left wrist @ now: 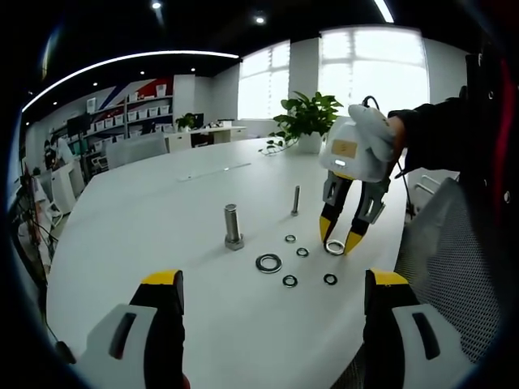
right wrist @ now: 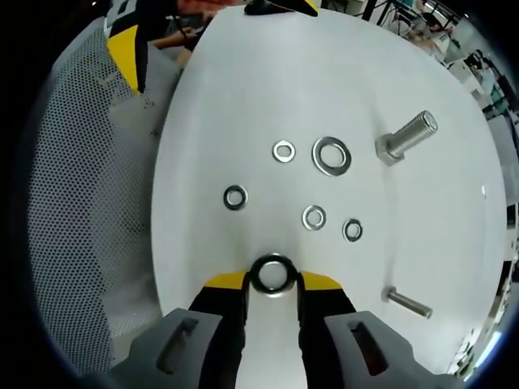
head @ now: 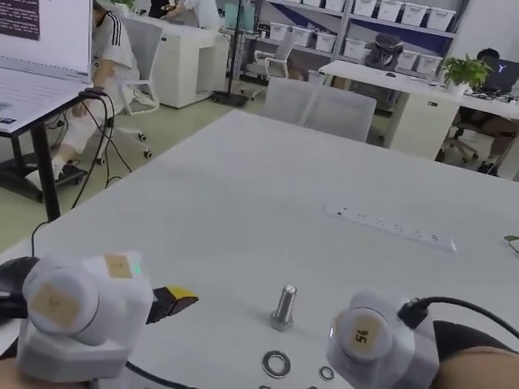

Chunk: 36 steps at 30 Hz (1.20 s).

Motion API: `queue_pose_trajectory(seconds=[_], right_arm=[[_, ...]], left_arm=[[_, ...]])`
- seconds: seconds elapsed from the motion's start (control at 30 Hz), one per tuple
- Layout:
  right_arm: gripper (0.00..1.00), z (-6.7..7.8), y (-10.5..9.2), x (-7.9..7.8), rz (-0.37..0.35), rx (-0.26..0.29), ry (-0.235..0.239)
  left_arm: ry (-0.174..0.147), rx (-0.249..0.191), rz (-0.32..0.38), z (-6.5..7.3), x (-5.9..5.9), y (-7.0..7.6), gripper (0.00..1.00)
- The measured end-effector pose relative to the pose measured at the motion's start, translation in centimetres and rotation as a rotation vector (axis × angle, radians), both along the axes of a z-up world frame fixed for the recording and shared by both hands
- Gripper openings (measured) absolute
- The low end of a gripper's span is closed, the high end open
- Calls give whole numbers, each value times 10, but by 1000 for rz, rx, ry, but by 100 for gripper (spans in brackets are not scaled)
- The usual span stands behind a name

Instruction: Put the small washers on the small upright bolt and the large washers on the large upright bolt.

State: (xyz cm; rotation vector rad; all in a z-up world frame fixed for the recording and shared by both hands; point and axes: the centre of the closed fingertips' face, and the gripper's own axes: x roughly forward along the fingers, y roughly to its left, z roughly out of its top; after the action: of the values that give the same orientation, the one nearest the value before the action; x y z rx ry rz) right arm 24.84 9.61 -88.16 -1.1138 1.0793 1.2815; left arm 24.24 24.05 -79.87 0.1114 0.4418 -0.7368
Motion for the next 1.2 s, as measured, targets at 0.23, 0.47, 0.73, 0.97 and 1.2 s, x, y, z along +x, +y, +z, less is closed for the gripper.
queue_pose_trajectory(seconds=[0.23, 0.47, 0.73, 0.97, 1.2], right_arm=[[24, 0, 0, 1, -2, 1, -1], [23, -1, 1, 2, 6, 7, -2], [23, 9, -1, 4, 9, -6, 3], [23, 29, 4, 6, 28, -4, 9], [23, 53, 11, 17, 39, 20, -14]], left_arm=[[8, -22, 2, -3, 12, 3, 93], [11, -32, -6, -7, 15, 4, 93], [12, -40, -15, -8, 12, 1, 92], [9, -43, -19, -8, 11, 0, 92], [12, -41, -18, -9, 9, 0, 92]])
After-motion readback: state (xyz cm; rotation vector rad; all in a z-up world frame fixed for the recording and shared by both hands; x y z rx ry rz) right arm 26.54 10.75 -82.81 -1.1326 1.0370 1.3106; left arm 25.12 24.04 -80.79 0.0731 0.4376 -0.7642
